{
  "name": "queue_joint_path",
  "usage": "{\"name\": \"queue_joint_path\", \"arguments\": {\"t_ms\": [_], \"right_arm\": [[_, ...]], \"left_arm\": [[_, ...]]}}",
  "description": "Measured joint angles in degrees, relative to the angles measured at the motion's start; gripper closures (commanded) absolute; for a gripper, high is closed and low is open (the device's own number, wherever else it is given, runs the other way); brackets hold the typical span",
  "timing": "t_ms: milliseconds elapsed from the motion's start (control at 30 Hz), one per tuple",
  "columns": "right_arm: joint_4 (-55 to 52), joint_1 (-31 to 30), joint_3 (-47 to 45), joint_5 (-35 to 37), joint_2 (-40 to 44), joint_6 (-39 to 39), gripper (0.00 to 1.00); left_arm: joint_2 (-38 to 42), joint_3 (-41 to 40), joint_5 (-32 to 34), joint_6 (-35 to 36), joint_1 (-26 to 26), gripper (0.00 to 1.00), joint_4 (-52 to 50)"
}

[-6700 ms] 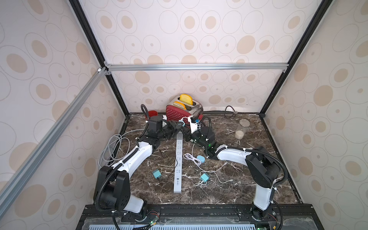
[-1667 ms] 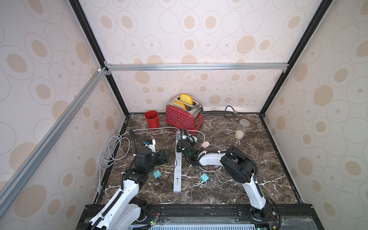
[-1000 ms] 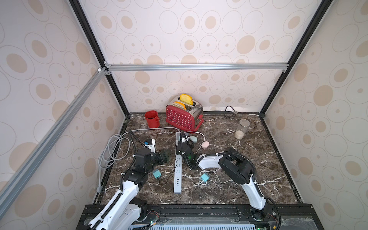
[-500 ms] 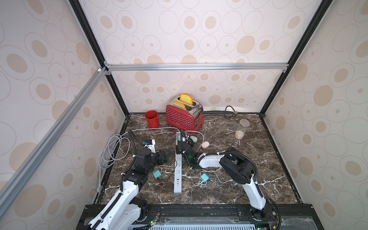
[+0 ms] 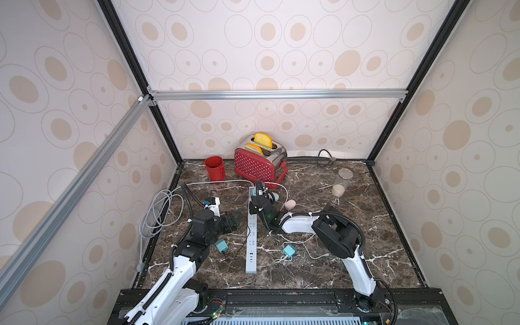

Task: Charge the bluetooth headset
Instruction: Insert the plug into the socket.

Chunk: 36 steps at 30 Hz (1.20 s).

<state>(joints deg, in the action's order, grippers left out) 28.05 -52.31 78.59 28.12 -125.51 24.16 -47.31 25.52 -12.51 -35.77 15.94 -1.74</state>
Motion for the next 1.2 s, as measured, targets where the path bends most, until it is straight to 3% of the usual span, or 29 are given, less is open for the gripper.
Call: {"name": "queue_joint_path", "arguments": {"t_ms": [833,1200], "right_arm": [[-4.31,-0.39,0.59,0.98,0.00,4.09,0.86],[-8.17,-4.76,5.99,13.29,-4.28,5.01,0.87]], "left_arm": [[0.00,-0.04,0.02,-0.02,0.26,0.14,0.00],[0.00,-0.04,0.00,-0.04,0.28,0.14,0.02]]}}
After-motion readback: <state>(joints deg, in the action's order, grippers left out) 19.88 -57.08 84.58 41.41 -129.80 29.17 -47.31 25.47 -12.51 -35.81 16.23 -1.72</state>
